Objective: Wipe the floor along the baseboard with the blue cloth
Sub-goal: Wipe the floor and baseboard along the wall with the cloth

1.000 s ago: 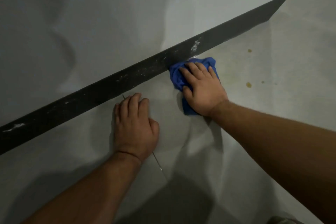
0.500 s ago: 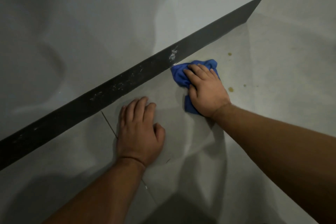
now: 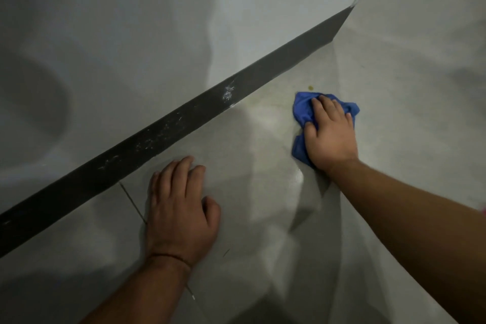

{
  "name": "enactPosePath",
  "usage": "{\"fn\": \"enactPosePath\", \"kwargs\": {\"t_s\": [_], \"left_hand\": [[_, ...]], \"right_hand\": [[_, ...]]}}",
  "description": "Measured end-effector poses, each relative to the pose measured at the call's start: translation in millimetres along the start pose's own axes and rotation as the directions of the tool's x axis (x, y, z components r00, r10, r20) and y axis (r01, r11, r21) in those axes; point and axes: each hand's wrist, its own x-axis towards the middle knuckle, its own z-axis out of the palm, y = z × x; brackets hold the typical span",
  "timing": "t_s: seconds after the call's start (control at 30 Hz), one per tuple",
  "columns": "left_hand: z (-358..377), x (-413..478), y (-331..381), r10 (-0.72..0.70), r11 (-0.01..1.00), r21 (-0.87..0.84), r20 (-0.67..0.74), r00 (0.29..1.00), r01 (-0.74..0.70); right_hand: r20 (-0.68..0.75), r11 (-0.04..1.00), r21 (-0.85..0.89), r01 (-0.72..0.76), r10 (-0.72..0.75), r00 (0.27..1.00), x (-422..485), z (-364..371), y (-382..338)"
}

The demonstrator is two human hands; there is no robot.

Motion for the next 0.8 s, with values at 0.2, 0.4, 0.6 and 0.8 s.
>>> {"fn": "enactPosePath", "kwargs": {"t_s": [0.2, 0.4, 0.6, 0.8], "left_hand": [[2, -1, 0, 0.011, 1.000, 0.026, -0.023, 1.000, -0.011], [5, 1, -2, 0.010, 1.000, 0.026, -0.023, 1.000, -0.009], [5, -1, -1, 0.006, 1.000, 0.028, -0.040, 0.999, -0.005], [2, 1, 0, -0.001, 1.000, 0.026, -0.023, 1.000, 0.001]], "right_hand": [[0.044, 1.000, -0.014, 0.004, -0.004, 0.999, 52, -1, -24], [0.091, 0.962, 0.059, 0.265, -0.270, 0.959, 8, 6, -39], [0.039, 0.987, 0.014, 0.160, -0.160, 0.986, 24, 5, -21], [0.053, 0.980, -0.029, 0.195, -0.193, 0.980, 26, 20, -85]]}}
